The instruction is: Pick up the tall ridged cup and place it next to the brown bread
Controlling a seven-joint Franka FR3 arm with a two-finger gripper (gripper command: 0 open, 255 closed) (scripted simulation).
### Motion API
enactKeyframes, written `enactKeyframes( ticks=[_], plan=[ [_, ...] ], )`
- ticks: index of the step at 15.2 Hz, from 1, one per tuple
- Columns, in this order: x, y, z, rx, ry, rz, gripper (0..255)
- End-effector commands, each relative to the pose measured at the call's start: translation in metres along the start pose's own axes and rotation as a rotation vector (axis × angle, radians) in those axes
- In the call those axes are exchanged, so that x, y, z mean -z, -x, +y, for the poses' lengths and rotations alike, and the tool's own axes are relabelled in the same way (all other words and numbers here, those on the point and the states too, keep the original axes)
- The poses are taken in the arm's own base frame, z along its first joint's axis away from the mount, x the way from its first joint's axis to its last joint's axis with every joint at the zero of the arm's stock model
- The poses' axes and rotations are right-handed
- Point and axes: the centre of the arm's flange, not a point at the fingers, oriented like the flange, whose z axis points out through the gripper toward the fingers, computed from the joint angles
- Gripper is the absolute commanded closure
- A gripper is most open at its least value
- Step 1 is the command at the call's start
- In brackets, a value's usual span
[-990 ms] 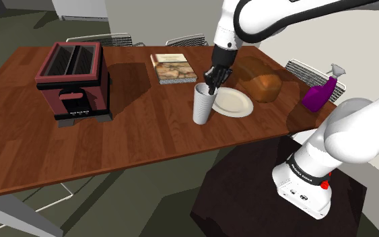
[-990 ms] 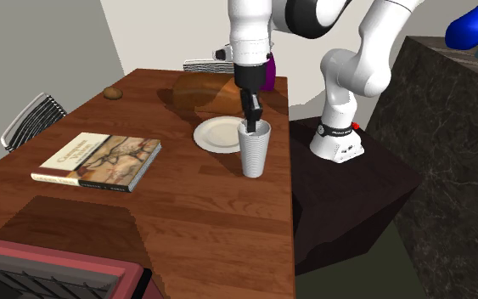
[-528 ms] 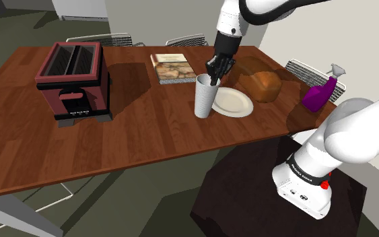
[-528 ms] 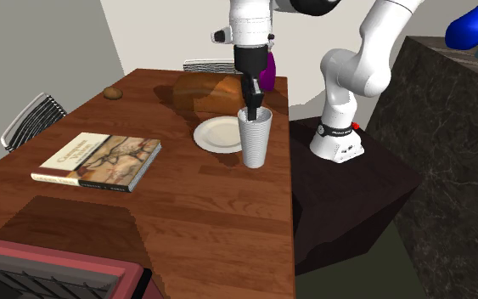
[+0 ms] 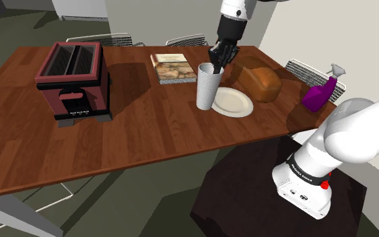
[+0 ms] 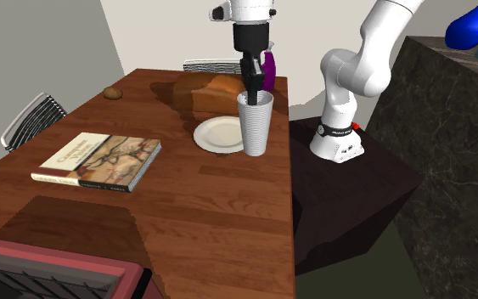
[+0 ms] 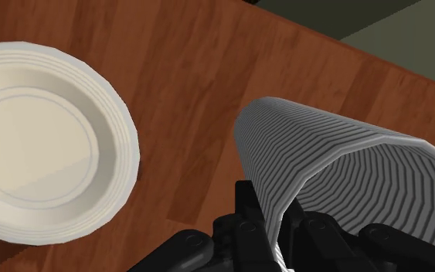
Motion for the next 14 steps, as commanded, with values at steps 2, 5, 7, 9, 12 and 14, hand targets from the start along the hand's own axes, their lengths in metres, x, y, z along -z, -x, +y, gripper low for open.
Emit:
enactKeyframes(
  ticks=[2, 5, 7, 9, 12, 14],
  plan=[
    [0.016, 0.001, -0.002, 0.0, 0.0, 0.0, 255],
    [0.032, 0.001, -0.003, 0.0, 0.0, 0.0, 255],
    [0.043, 0.001, -0.004, 0.0, 0.0, 0.0, 255],
    [0.053, 0.001, -0.005, 0.0, 0.0, 0.0, 255],
    [0.069, 0.002, -0.007, 0.0, 0.0, 0.0, 255],
    [0.079, 0.002, -0.007, 0.0, 0.0, 0.0, 255]
  ],
)
